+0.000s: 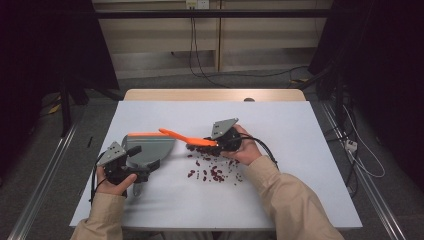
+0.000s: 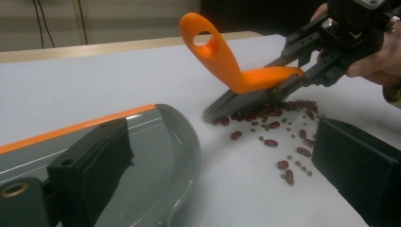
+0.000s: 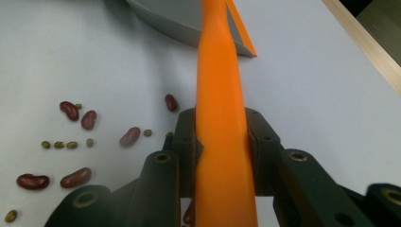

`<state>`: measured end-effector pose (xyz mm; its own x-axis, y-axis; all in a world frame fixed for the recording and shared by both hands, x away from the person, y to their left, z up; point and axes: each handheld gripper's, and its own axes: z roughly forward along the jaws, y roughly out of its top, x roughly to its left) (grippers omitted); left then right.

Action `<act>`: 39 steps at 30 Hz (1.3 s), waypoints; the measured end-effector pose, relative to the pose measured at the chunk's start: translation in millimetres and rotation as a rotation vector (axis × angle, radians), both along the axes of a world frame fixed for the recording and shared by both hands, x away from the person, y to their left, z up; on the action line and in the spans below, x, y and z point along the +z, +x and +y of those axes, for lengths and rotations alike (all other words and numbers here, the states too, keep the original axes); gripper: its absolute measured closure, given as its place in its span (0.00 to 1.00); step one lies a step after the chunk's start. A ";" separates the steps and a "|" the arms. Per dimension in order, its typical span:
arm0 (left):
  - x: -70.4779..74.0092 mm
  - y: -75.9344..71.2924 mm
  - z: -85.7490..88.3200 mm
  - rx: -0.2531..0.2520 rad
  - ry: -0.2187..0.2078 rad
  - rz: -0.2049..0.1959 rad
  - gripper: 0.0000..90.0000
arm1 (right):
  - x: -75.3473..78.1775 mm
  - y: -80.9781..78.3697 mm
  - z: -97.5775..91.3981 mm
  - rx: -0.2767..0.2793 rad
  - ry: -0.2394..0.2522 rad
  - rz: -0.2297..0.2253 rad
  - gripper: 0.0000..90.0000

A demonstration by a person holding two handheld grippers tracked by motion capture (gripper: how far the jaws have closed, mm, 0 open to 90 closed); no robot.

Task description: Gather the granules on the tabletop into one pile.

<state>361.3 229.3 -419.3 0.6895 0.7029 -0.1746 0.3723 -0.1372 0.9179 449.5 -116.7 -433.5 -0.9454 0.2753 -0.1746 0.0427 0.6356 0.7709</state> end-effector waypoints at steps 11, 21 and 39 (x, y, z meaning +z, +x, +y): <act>0.0 -0.2 -0.2 -0.004 0.000 -0.001 0.06 | 1.5 -11.8 -1.8 0.040 0.003 0.009 0.79; -0.1 0.1 -0.2 -0.004 0.005 -0.002 0.06 | 3.5 -22.1 -4.1 0.039 0.014 0.012 0.79; -0.8 -0.2 0.1 -0.002 0.002 0.004 0.06 | 11.2 -5.1 -49.0 -0.115 0.042 -0.037 0.79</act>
<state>361.1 229.4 -420.1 0.6901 0.7020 -0.1757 0.3753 -0.1395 0.9163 444.5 -165.7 -422.3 -0.9003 0.3893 -0.1949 0.0843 0.5951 0.7992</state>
